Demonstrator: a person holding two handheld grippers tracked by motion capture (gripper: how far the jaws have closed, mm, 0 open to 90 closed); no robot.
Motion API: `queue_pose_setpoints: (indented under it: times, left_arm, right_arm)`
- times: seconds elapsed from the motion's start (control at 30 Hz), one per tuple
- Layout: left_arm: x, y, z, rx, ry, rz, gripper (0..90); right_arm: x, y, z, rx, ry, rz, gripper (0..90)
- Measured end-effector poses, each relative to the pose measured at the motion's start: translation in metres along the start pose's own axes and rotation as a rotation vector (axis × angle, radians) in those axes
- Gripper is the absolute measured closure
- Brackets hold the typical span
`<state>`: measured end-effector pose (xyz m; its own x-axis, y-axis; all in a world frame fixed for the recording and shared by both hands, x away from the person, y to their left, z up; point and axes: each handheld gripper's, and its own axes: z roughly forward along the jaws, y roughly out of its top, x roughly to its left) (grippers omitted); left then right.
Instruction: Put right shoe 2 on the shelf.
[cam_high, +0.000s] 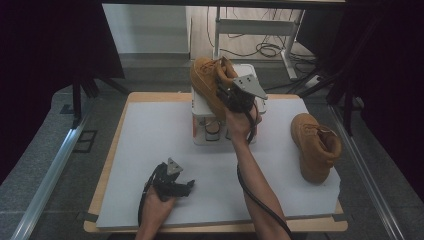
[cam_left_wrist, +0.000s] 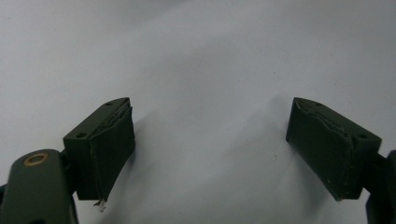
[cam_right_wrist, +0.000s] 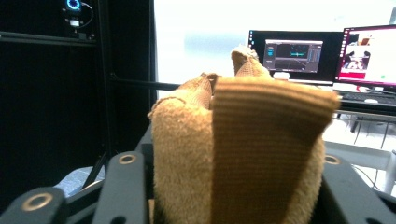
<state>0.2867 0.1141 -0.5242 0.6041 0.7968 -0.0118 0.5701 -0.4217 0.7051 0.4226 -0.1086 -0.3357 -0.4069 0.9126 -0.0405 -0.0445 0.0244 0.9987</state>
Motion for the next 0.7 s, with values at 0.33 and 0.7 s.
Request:
queue_pose_setpoints:
  times: [0.33, 0.7]
  left_arm:
    - [0.000, 0.000, 0.000, 0.002, 0.000, 0.000, 15.1]
    - [0.000, 0.000, 0.000, 0.001, 0.001, 0.001, 15.1]
  right_arm:
    - [-0.011, -0.002, 0.001, 0.039, 0.037, 0.038, 25.1]
    - [-0.016, -0.001, 0.001, 0.087, 0.059, 0.032, 13.1]
